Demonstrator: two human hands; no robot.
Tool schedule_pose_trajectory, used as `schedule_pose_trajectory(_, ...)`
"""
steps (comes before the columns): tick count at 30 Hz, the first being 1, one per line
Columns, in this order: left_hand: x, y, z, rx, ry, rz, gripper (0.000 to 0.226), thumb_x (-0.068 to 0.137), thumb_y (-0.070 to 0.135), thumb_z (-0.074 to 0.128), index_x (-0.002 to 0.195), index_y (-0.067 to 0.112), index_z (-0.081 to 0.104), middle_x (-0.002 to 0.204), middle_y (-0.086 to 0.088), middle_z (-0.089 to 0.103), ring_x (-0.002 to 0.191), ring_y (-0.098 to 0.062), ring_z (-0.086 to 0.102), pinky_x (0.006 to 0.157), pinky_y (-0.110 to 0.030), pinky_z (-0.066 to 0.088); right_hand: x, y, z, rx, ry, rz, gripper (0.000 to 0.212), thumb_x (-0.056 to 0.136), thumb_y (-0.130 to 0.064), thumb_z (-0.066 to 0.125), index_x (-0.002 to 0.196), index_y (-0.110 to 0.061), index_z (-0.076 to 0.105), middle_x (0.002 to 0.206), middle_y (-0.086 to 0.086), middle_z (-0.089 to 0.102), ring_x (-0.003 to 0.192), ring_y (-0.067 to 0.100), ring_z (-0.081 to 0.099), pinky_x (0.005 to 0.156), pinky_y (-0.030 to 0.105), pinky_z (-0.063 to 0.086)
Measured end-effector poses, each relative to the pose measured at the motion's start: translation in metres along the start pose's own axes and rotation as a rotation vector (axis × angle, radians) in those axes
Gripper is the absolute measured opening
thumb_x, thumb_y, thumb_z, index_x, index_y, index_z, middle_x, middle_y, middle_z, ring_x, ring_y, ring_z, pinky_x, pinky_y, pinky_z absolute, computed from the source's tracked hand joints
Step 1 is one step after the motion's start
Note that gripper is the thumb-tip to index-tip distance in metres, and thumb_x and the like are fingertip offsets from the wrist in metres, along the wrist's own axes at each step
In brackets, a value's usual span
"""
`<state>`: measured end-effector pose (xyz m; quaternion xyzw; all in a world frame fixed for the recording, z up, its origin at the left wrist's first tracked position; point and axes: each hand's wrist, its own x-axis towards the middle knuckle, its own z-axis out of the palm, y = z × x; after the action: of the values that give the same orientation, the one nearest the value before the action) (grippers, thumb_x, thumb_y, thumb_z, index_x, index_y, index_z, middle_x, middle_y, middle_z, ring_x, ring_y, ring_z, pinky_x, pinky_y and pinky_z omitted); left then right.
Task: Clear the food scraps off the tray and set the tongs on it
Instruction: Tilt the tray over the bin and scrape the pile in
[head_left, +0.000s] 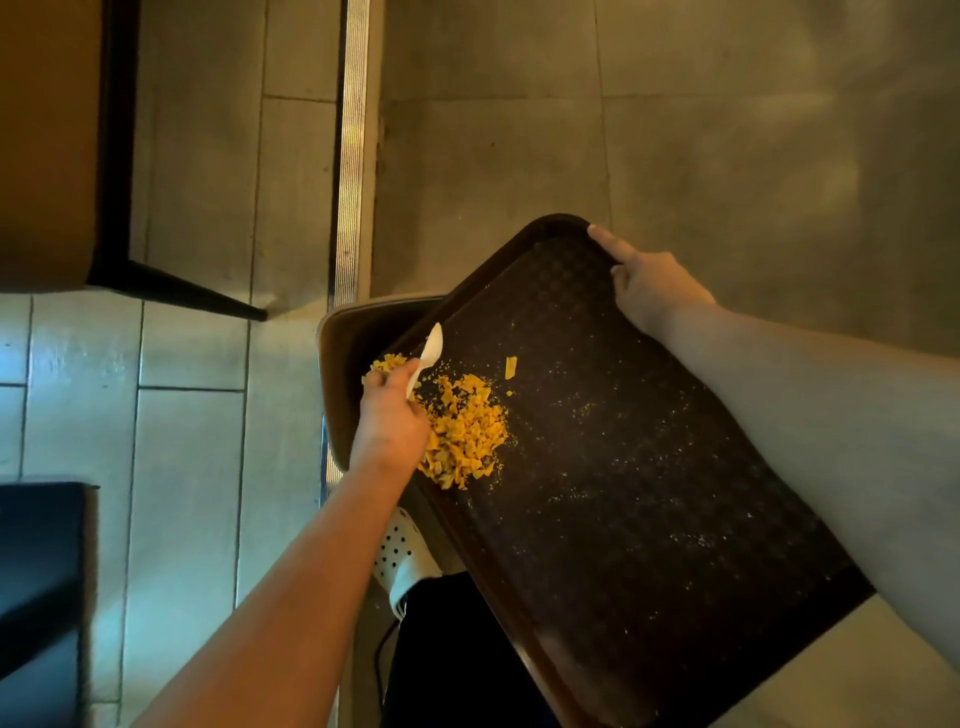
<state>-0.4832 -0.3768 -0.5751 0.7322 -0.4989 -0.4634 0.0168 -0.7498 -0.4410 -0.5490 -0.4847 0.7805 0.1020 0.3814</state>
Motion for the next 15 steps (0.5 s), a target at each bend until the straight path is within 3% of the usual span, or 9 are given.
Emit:
schedule_pose_trajectory(4, 0.001, -0.002, -0.004, 0.020, 0.024, -0.061, 0.055, 0.093, 0.000, 0.044, 0.142, 0.024, 0.036, 0.134, -0.006, 0.033, 0.096, -0.011, 0.043, 0.096, -0.030, 0.042, 0.001, 0.004, 0.000, -0.009, -0.007, -0.002, 0.058, 0.103, -0.015, 0.025, 0.146, -0.049, 0.005, 0.123, 0.018, 0.057, 0.104, 0.030, 0.059, 0.100, 0.046, 0.042)
schedule_pose_trajectory(7, -0.007, -0.017, -0.009, 0.060, 0.046, -0.089, 0.052, 0.093, 0.003, 0.044, 0.141, 0.022, 0.038, 0.131, -0.009, 0.036, 0.100, -0.017, 0.047, 0.097, -0.035, 0.044, 0.000, 0.008, -0.002, 0.027, -0.010, 0.023, 0.056, 0.104, -0.019, 0.024, 0.144, -0.053, 0.007, 0.125, 0.019, 0.054, 0.103, 0.031, 0.058, 0.098, 0.046, 0.043)
schedule_pose_trajectory(10, -0.020, -0.035, -0.012, 0.057, 0.079, -0.018, 0.049, 0.093, 0.005, 0.045, 0.139, 0.021, 0.040, 0.127, -0.007, 0.038, 0.103, -0.018, 0.048, 0.093, -0.036, 0.046, 0.001, 0.009, -0.005, 0.045, 0.007, 0.016, 0.054, 0.103, -0.021, 0.024, 0.144, -0.054, 0.009, 0.125, 0.018, 0.054, 0.100, 0.030, 0.058, 0.095, 0.045, 0.045)
schedule_pose_trajectory(15, -0.039, -0.056, -0.010, 0.046, 0.092, 0.117, 0.046, 0.091, 0.001, 0.046, 0.134, 0.017, 0.047, 0.110, -0.003, 0.039, 0.087, -0.019, 0.049, 0.081, -0.037, 0.050, -0.001, 0.012, -0.005, 0.044, 0.019, 0.010, 0.053, 0.103, -0.022, 0.023, 0.143, -0.055, 0.010, 0.125, 0.019, 0.054, 0.091, 0.029, 0.060, 0.090, 0.046, 0.048)
